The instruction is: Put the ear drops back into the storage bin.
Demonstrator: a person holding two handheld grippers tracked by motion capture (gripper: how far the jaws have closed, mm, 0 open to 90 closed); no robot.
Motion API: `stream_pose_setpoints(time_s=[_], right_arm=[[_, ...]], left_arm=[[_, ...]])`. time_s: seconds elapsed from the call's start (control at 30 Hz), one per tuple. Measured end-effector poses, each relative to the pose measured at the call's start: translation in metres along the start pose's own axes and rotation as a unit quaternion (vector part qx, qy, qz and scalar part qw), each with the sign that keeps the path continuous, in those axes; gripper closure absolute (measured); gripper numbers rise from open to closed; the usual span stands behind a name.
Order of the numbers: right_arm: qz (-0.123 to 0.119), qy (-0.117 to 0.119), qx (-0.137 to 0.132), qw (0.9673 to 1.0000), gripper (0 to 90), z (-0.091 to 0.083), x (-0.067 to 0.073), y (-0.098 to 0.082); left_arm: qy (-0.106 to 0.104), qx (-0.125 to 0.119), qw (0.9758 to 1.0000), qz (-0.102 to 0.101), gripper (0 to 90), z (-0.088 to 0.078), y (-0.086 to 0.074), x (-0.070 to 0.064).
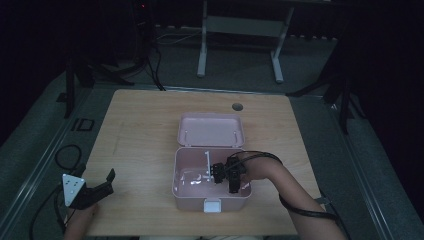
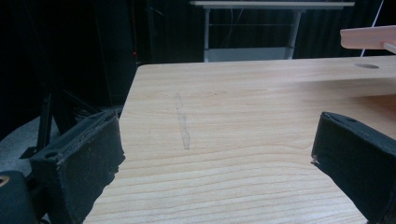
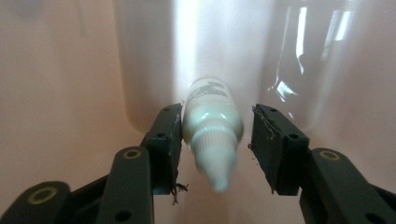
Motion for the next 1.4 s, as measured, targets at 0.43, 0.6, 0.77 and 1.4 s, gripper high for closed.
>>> stream_pose_setpoints(time_s=[0.43, 0.6, 0.77, 1.4], right_arm=[[0.023, -0.037, -0.029, 0.9987, 36.9, -0.043, -0.010, -0.008], [0.049, -0.049, -0.061, 0.9958, 29.2, -0.061, -0.019, -0.011], [0.072, -0.051, -0.082, 0.9927, 17.0, -0.071, -0.027, -0.017], [0.181, -0.087, -0.120, 0.9722, 14.2, -0.085, -0.052, -0.072]], left_arm=[[0.000, 0.000, 1.0000, 0.000, 2.0, 0.000, 0.000, 0.000], [0.001, 0.001, 1.0000, 0.000, 2.0, 0.000, 0.000, 0.000], [0.001, 0.001, 1.0000, 0.000, 2.0, 0.000, 0.000, 0.000], [0.001, 0.002, 1.0000, 0.000, 2.0, 0.000, 0.000, 0.000]])
Point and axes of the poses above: each handheld gripper's, and its own axes: z roughly forward along the jaws, y roughly out of its top, x roughly to its left, the point moved 7 cm from there along z, roughly forward along the jaws, and after that the axes turned 14 degrees about -y, right-handed, at the moved point
